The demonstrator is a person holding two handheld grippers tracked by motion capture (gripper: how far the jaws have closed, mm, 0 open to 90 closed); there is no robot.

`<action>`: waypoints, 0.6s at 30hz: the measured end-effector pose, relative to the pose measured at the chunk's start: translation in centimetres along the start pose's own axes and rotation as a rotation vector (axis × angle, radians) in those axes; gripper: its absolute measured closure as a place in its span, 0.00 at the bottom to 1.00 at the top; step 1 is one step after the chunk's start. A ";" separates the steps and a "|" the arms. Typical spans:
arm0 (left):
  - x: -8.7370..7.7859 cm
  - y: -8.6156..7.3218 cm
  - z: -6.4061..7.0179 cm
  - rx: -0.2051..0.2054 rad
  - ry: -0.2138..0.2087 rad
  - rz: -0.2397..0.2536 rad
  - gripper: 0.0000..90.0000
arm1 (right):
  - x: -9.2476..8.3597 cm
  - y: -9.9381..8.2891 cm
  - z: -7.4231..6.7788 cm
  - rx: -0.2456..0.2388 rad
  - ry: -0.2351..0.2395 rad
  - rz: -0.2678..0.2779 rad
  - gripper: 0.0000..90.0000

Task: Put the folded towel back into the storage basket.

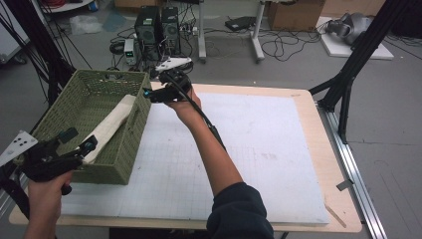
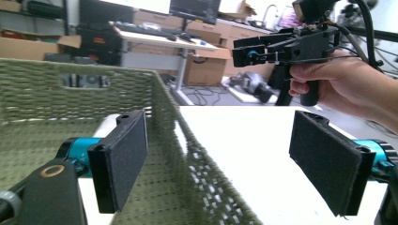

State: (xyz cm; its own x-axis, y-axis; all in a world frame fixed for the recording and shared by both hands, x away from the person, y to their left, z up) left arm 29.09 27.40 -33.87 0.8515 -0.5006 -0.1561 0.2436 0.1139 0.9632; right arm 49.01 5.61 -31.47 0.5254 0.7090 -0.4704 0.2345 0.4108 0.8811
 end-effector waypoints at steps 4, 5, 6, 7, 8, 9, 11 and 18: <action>0.8 -0.1 0.8 0.012 -0.037 -0.004 0.22 | -1.5 -0.8 0.5 -0.010 -0.006 0.001 0.21; 0.9 -0.1 0.9 0.011 -0.040 -0.006 0.22 | -2.0 -1.1 0.7 -0.007 -0.007 0.001 0.20; 1.1 -0.1 1.1 0.013 -0.053 -0.011 0.22 | -2.2 -1.2 0.8 -0.004 -0.008 0.002 0.20; 1.3 -0.2 1.4 0.011 -0.076 -0.019 0.22 | -2.6 -1.4 0.9 -0.003 -0.008 0.002 0.20; 1.6 -0.2 1.6 0.011 -0.086 -0.023 0.22 | -3.2 -1.6 1.1 -0.007 -0.015 0.006 0.20; 1.8 -0.2 1.8 0.017 -0.093 -0.024 0.22 | -3.7 -1.8 1.2 -0.009 -0.021 0.011 0.20; 2.2 -0.2 2.2 0.032 -0.105 -0.023 0.22 | -4.7 -2.1 1.3 -0.011 -0.029 0.022 0.20; 3.9 -0.2 3.9 0.110 -0.137 0.000 0.22 | -8.5 -4.3 2.3 -0.006 -0.078 0.035 0.20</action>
State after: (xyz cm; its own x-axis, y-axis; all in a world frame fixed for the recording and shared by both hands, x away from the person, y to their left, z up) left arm 30.50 22.06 -33.80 0.7782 -0.6139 -0.1322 0.1849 0.0228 0.9825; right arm 45.39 -3.47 -31.16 0.5952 0.6762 -0.4341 0.2099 0.3907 0.8963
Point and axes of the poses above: each handheld gripper's, and its own axes: x roughly forward along the jaws, y roughly out of its top, z roughly to its right, the point moved 6 cm from there along x, roughly forward along the jaws, and after that the axes turned 4 degrees about -z, right-handed, at the moved point
